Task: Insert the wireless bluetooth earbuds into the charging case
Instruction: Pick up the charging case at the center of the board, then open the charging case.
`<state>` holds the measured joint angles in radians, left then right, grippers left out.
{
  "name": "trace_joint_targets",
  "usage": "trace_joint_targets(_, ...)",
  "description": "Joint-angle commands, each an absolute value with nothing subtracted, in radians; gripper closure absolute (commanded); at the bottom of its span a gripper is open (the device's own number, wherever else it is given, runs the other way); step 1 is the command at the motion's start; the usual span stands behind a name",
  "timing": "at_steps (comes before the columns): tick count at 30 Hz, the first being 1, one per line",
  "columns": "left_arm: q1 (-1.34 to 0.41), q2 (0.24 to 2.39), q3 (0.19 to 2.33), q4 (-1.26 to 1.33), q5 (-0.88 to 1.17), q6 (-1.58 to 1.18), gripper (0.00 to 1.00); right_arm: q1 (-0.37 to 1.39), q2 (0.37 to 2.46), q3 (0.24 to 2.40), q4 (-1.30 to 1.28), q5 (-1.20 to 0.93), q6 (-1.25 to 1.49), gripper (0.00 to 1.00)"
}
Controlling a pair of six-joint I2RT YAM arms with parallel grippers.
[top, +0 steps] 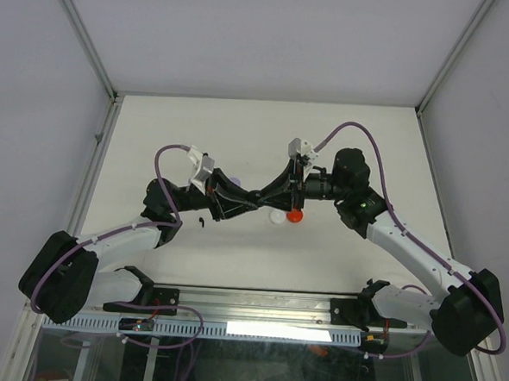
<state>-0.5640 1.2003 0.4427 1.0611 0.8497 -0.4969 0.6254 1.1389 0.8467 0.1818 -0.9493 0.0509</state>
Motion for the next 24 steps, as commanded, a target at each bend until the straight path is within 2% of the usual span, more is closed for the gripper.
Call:
trace_joint_targets(1, -0.571, 1.195, 0.440, 1.074, 0.833, -0.448, 1.00, 0.632, 1.123, 0.850, 0.229, -0.944, 0.066, 0.75)
trace_joint_targets(5, -0.575, 1.173, 0.437, 1.004, 0.845, -0.362, 1.00, 0.632, 1.111, 0.859, 0.206, -0.904, 0.057, 0.71)
trace_joint_targets(15, -0.614, 1.101, 0.442, 0.809, 0.837, -0.150, 1.00, 0.632, 1.112, 0.881, 0.149, -0.837, 0.032, 0.68)
trace_joint_targets(24, -0.626, 1.085, 0.405, 0.815, 0.839, -0.058, 1.00, 0.621, 1.111, 0.903, 0.082, -0.799, 0.006, 0.63)
